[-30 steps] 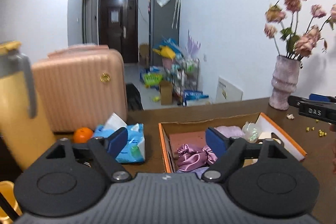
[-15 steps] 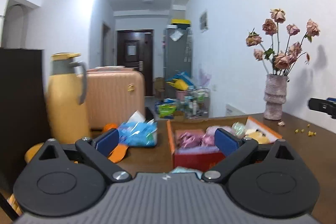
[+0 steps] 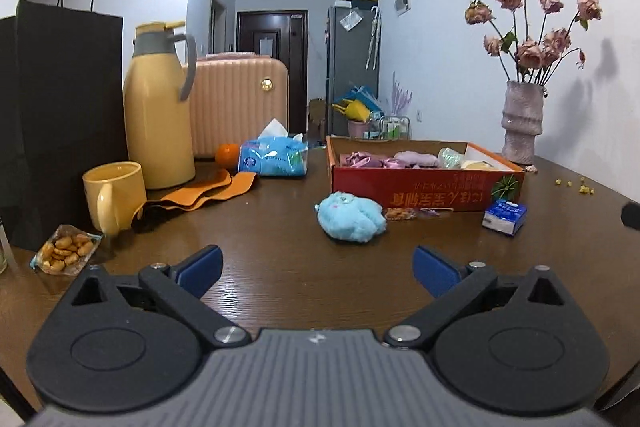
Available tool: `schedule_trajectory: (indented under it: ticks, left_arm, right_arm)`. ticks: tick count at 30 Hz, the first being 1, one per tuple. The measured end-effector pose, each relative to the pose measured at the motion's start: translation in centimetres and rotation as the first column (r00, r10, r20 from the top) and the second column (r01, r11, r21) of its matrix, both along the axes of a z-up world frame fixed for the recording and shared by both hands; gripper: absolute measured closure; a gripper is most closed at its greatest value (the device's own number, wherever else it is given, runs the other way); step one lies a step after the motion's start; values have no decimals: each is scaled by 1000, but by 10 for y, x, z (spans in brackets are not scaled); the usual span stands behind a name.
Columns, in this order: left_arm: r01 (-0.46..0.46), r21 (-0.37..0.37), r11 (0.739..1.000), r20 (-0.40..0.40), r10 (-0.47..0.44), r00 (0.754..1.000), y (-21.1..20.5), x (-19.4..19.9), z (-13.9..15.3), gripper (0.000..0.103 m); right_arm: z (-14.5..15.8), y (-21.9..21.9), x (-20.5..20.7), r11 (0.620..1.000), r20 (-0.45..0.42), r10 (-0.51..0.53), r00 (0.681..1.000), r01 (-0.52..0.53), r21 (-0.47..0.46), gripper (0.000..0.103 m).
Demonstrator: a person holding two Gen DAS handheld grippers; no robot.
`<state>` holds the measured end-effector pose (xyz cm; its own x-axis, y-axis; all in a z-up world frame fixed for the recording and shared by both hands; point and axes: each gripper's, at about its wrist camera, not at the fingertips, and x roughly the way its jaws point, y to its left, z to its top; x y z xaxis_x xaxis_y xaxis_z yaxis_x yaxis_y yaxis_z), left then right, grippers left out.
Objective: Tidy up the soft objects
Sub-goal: 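Withdraw both tools and move toward the blue fluffy plush, then close both tools on the blue fluffy plush on the table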
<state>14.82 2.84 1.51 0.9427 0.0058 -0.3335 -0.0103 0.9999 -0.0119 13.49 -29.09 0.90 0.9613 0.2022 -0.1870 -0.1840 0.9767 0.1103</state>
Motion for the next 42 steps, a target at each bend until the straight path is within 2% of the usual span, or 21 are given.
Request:
schedule_trajectory:
  ticks: [7,12,15,17,18,19,22,24,26,28,30,34,36,38,40,42]
  left_arm:
    - [33,0,999,-41,-33,999,-7,31,-9,0]
    - [44,-6,999,-78,-44,996,-6,73,-13,0]
    - [57,-58,997,-112,-63,992,2,109,-10,0]
    - [58,-109,992,-145,-74,987,11,135,-9,9]
    - [55,-129,990,-157,-75,985,15,149,-9,20]
    - [58,-144,988,-167,-82,983,18,161,-9,28]
    - [92,-214,972,-195,-135,971,32,201,-13,37]
    - [83,-260,962,-225,-144,964,39,219,-19,39]
    - [83,-339,937,-252,-175,952,48,229,-29,42]
    - [76,-405,911,-297,-210,931,56,234,-38,51]
    - [63,-462,885,-305,-226,925,62,236,-44,54]
    - [60,-481,875,-290,-224,931,67,237,-45,62]
    - [72,-496,865,-293,-245,924,66,238,-47,69]
    - [89,-505,859,-292,-266,918,62,237,-48,71]
    - [96,-497,862,-286,-267,920,61,235,-47,72]
    - [114,-502,857,-273,-283,920,59,232,-46,73]
  right_arm:
    - [-11,9,27,998,-65,-2,998,-2,-56,0]
    - [-15,14,62,998,-136,55,989,-56,-4,0]
    - [-15,23,90,993,-174,117,978,-109,54,3]
    - [-15,31,114,983,-211,170,963,-151,102,8]
    - [-15,38,128,977,-229,197,953,-172,126,9]
    - [-16,46,142,972,-247,217,944,-185,146,13]
    - [-18,68,180,951,-278,286,917,-235,201,33]
    - [-21,84,207,933,-294,332,896,-265,245,41]
    - [-26,99,228,919,-311,365,877,-286,273,52]
    - [-34,113,249,904,-334,393,857,-293,312,54]
    - [-41,123,266,890,-349,412,842,-290,353,54]
    - [-53,128,286,865,-371,444,816,-282,416,61]
    - [-58,129,291,855,-376,455,807,-278,438,63]
    - [-65,130,295,836,-396,479,784,-268,479,70]
    - [-66,131,294,843,-408,465,786,-253,474,76]
    - [-61,129,289,850,-406,453,793,-247,465,78]
